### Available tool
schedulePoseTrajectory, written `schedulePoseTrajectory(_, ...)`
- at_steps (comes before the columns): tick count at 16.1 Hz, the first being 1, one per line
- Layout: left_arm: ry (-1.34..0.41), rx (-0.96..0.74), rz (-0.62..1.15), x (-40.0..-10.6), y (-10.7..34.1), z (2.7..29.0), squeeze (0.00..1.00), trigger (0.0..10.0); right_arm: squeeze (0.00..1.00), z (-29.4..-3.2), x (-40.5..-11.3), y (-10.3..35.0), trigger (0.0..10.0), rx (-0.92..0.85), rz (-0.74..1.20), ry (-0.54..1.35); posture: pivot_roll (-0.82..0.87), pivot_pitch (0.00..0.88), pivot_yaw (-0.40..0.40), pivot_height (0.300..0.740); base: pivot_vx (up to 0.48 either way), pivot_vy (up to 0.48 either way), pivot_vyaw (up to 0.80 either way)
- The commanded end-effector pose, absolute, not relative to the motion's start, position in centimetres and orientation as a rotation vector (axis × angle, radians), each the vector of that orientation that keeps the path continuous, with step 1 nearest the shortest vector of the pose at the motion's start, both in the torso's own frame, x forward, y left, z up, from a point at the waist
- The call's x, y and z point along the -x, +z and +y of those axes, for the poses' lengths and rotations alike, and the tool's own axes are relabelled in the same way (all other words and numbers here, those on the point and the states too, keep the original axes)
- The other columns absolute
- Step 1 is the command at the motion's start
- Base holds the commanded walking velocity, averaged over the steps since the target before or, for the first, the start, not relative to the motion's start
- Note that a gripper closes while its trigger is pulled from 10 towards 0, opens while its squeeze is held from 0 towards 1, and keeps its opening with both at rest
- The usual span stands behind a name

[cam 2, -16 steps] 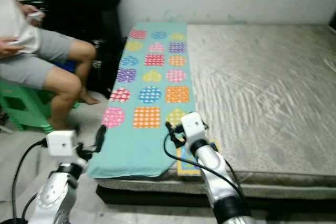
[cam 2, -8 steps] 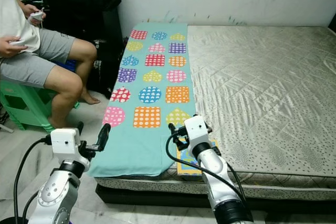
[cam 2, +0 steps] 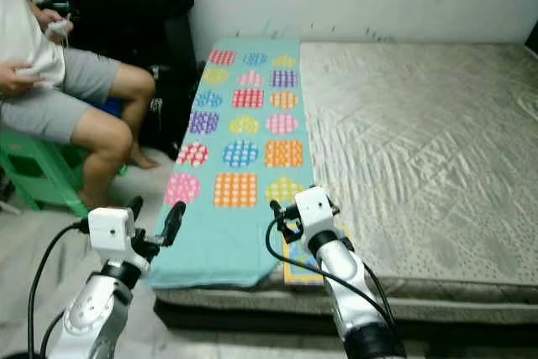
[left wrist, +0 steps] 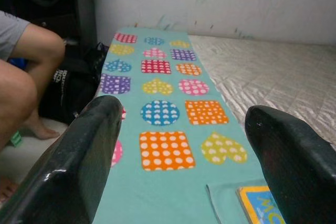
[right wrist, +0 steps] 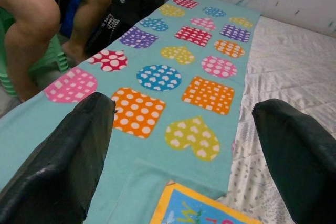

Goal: Clean up the room

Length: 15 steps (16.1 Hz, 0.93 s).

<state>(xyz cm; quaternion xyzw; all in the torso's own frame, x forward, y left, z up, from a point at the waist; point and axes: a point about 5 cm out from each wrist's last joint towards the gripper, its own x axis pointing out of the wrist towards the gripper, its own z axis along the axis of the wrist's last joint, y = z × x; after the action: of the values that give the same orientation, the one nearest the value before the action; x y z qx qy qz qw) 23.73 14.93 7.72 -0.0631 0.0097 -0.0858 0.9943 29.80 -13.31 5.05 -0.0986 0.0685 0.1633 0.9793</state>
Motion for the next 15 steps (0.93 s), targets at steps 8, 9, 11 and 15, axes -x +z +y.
schedulePoseTrajectory(8,-0.173,0.117,0.017,-23.68,7.97,15.25,0.00,10.0,0.00,-13.18,-29.90,5.43,10.0,0.212,0.115,0.345,-0.08,0.000,0.045,0.740,0.174,0.000,0.00)
schedulePoseTrajectory(9,-0.169,0.116,0.022,-23.74,7.93,15.24,0.00,10.0,0.00,-13.26,-29.90,5.40,10.0,0.214,0.116,0.343,-0.08,0.000,0.047,0.740,0.000,0.000,0.00)
schedulePoseTrajectory(11,-0.151,0.115,0.026,-23.83,7.83,15.20,0.00,10.0,0.00,-13.35,-29.90,5.29,10.0,0.217,0.119,0.340,-0.09,0.000,0.049,0.740,0.000,0.000,0.00)
schedulePoseTrajectory(15,-0.141,0.105,0.032,-23.92,7.76,15.18,0.00,10.0,0.00,-13.46,-29.92,5.28,10.0,0.227,0.118,0.338,-0.09,0.000,0.051,0.740,0.000,0.000,0.00)
